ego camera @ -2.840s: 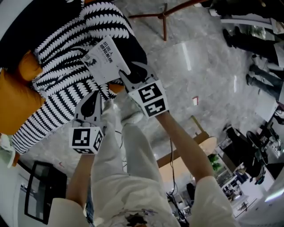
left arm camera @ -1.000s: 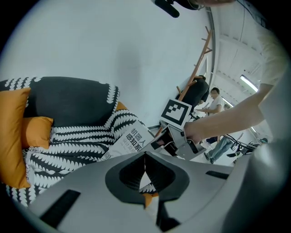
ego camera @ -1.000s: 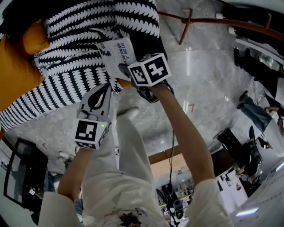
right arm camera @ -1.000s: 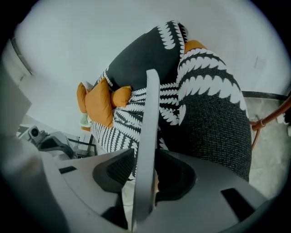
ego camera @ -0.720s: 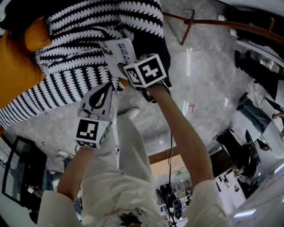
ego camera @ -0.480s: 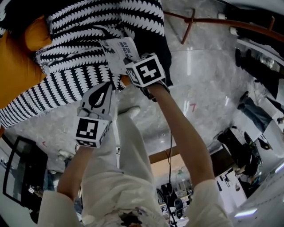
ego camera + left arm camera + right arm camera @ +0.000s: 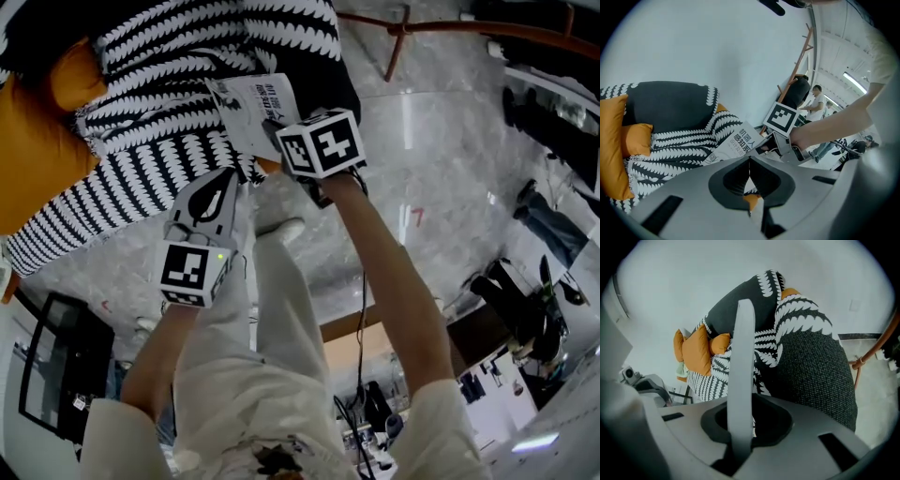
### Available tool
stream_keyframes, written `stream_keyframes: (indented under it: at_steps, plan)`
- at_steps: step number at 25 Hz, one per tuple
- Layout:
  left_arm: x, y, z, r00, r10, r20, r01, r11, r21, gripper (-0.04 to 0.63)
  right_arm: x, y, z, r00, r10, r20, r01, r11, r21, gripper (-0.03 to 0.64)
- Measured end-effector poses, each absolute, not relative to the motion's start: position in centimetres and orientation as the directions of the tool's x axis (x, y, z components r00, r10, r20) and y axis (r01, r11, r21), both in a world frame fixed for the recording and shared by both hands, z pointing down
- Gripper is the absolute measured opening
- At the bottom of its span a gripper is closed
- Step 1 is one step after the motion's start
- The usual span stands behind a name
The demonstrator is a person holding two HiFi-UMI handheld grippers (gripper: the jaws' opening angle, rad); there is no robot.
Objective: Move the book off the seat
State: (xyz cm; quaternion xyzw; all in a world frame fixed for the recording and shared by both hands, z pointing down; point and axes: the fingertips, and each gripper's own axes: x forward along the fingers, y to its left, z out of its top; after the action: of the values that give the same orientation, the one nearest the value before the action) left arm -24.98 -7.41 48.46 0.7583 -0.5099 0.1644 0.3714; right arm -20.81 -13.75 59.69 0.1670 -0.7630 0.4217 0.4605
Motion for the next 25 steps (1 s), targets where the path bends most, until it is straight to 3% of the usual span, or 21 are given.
stream_keyframes:
  at_steps: [14, 25]
  plan:
    - [-20.4, -7.6, 46.4, 0.477, -0.625, 0.618, -0.879, -0.329, 0.346, 0.009, -16.9, -10.9, 55.2, -0.686, 0.024, 0.727, -0.665, 0.385, -0.640, 0.046]
    - [-15.3, -6.1, 45.2, 0.550, -0.578, 0.603, -0.828, -0.474, 0.300, 0.008, -12.4, -10.1, 50.6, -0.782, -0.168, 0.601, -0.624, 0.229, -0.747, 0.046]
